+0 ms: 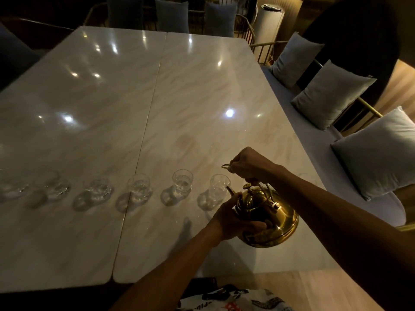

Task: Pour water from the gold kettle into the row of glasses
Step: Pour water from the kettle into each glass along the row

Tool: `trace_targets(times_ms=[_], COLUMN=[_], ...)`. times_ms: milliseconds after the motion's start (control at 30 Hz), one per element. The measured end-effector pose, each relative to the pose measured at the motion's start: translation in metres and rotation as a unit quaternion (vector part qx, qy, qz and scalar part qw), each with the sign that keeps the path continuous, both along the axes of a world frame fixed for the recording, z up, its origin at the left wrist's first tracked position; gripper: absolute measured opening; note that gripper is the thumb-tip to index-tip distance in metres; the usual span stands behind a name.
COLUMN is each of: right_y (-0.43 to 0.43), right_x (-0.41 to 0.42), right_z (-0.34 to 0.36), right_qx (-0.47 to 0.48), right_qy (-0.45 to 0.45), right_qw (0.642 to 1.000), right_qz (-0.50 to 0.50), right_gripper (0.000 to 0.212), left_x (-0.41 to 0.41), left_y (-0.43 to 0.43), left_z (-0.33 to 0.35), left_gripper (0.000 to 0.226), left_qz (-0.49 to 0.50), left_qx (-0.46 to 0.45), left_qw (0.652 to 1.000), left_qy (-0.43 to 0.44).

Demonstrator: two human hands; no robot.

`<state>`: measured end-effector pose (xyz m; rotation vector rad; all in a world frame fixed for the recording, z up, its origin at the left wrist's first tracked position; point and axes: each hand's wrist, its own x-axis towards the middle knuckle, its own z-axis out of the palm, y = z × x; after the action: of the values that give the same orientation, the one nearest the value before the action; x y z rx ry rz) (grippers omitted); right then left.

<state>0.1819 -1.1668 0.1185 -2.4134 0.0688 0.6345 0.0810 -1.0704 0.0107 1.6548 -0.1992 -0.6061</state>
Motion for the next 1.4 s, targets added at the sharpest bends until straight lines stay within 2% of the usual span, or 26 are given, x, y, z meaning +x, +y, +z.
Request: trace_targets(times_ms=[367, 533, 1400], right_y=[-0.005, -0.008, -0.009], right_x=[0.003, 0.006, 0.017], right_z=[-0.001, -0.003, -0.008], right_qx=[-0.012, -0.009, -0.006], right_qy=[-0.006, -0.005, 0.004], right_qw=[1.0, 1.0, 1.0], right_qz=[0.022, 0.022, 0.025], right_gripper=[0.03, 0.031, 0.03], left_x=[0.002, 0.004, 0.016], left_y=[-0.011, -0.013, -0.017], left_z=[-0.007, -0.008, -0.022], left_gripper=[0.064, 0.07, 0.067], left_qz=[0.021, 0.024, 0.019], left_qx=[-0.019, -0.016, -0.02], left_qw=[1.0, 0.999, 1.0], left_qy=[0.003, -0.015, -0.014])
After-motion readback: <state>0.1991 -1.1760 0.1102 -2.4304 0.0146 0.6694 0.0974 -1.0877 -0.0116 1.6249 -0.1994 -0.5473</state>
